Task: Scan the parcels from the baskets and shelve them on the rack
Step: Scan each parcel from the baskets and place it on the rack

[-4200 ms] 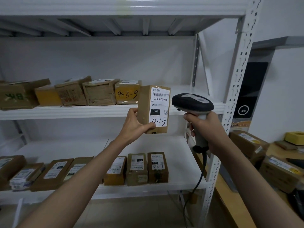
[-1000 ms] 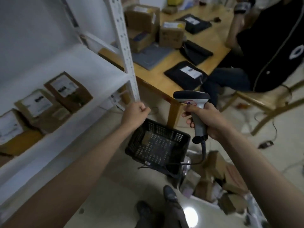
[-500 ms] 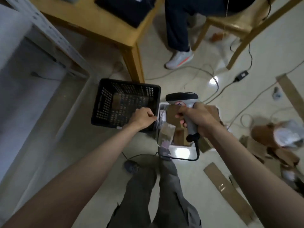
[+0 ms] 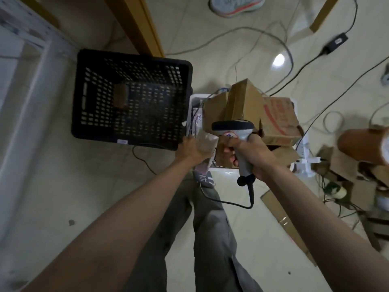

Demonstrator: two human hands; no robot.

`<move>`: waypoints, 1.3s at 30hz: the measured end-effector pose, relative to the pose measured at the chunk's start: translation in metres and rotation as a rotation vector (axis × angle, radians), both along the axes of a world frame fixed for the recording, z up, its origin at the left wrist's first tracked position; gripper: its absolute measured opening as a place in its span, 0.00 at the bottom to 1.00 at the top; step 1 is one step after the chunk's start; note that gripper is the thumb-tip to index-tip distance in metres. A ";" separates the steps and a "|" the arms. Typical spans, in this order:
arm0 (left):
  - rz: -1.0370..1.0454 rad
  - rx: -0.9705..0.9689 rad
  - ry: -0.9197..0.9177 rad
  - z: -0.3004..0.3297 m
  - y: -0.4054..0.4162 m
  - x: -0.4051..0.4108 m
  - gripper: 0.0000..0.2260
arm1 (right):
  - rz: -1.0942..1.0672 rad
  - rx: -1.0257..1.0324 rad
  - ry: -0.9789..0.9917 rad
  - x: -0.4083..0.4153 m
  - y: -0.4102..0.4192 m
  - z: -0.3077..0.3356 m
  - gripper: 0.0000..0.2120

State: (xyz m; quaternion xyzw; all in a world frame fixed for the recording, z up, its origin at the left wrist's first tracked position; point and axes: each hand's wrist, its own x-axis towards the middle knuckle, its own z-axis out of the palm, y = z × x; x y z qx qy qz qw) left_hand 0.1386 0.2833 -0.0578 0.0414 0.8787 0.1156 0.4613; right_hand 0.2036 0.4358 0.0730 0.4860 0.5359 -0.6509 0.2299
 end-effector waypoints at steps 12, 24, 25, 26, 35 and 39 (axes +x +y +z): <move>0.185 0.054 0.094 -0.074 0.007 0.030 0.45 | 0.064 0.026 -0.019 0.013 -0.005 -0.057 0.02; 0.563 0.245 0.164 0.077 -0.115 0.009 0.39 | 0.207 0.021 0.086 -0.030 -0.070 0.070 0.06; 0.599 0.255 0.175 0.093 -0.128 0.007 0.38 | 0.230 0.023 0.104 -0.036 -0.080 0.084 0.06; 0.635 0.265 0.188 0.109 -0.142 0.005 0.38 | 0.254 0.023 0.129 -0.041 -0.090 0.099 0.05; 0.998 0.387 0.358 0.283 -0.287 -0.002 0.23 | 0.508 0.002 0.359 -0.085 -0.211 0.256 0.03; 1.096 0.422 0.488 0.363 -0.343 0.000 0.31 | 0.621 -0.082 0.481 -0.100 -0.256 0.321 0.03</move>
